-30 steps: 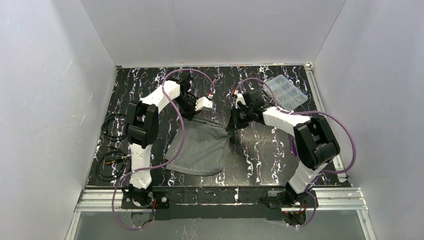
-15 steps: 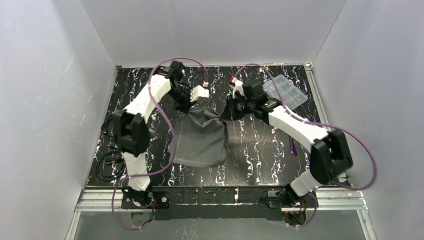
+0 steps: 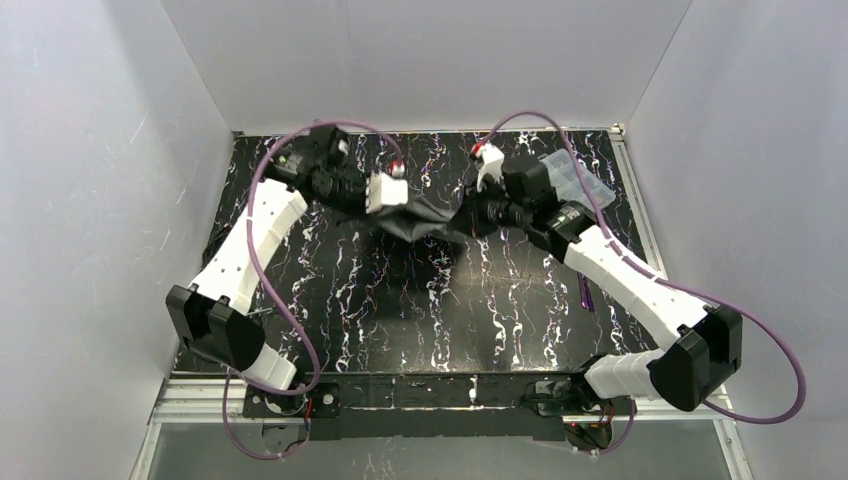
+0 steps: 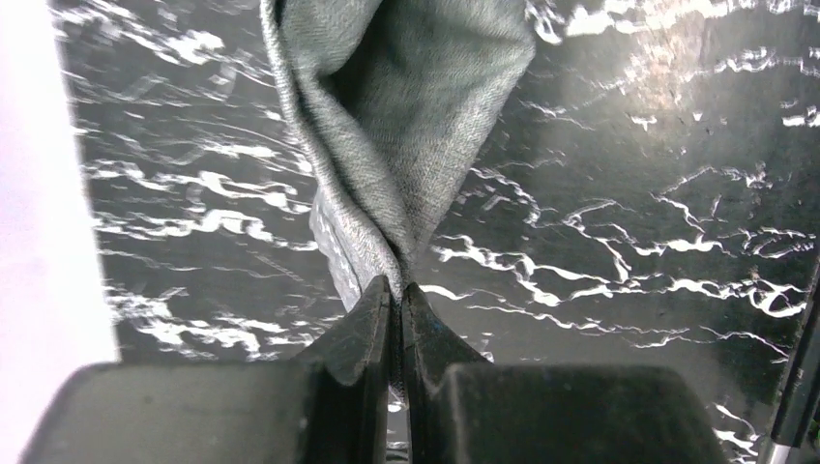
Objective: Fold the napkin into a case and place the utensils inside
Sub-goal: Turn over the upper triangle folded napkin at the center of the board.
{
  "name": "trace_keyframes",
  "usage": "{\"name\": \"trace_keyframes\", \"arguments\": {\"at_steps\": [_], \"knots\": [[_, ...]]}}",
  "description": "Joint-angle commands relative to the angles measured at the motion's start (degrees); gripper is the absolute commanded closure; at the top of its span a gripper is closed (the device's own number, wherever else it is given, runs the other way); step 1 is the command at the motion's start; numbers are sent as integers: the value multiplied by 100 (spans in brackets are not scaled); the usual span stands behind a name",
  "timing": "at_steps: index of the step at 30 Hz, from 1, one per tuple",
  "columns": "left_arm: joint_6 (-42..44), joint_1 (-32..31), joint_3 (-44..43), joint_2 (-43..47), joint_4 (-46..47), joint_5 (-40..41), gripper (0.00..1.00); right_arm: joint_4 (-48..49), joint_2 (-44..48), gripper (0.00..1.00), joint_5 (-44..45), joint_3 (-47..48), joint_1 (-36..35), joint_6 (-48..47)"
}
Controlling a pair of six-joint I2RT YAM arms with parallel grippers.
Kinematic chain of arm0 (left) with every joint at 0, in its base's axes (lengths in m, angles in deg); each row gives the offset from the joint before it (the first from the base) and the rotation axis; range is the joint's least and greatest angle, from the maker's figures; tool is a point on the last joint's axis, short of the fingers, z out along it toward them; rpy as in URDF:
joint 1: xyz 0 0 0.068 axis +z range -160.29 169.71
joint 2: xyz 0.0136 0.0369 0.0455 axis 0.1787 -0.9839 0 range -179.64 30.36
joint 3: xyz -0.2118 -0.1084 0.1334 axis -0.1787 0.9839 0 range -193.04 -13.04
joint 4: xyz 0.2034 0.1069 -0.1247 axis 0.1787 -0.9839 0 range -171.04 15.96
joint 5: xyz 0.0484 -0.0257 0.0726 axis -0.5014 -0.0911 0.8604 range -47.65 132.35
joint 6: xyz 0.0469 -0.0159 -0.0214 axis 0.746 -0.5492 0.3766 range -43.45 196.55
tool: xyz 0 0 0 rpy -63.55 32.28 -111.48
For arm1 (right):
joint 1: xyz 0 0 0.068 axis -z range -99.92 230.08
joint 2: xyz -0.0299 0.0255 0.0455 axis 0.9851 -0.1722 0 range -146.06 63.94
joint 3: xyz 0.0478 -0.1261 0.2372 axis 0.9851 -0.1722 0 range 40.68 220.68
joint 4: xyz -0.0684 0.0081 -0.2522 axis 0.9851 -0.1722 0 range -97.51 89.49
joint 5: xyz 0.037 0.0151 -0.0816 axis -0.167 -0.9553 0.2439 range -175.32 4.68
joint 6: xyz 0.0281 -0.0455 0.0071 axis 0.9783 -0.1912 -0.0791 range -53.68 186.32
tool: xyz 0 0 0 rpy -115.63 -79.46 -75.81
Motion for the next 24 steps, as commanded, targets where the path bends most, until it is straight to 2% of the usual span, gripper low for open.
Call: {"name": "trace_keyframes", "arguments": {"at_steps": [1, 4, 7, 15, 18, 24], "knots": [[345, -155, 1903, 803, 96, 94, 100, -532, 305, 99, 216, -723, -360, -31], [503, -354, 3511, 1468, 407, 256, 100, -313, 479, 99, 437, -1505, -987, 336], [588, -437, 4414, 1976, 592, 368, 100, -265, 651, 99, 606, -2019, -1523, 693], [517, -505, 5578, 2423, 818, 276, 100, 220, 900, 99, 493, -3222, -2134, 1484], [526, -547, 5941, 2548, 1040, 373, 100, 361, 753, 99, 553, -3402, -2413, 1578], [521, -667, 6139, 2662, 1029, 441, 100, 564, 455, 99, 563, -3443, -2757, 1661]]}}
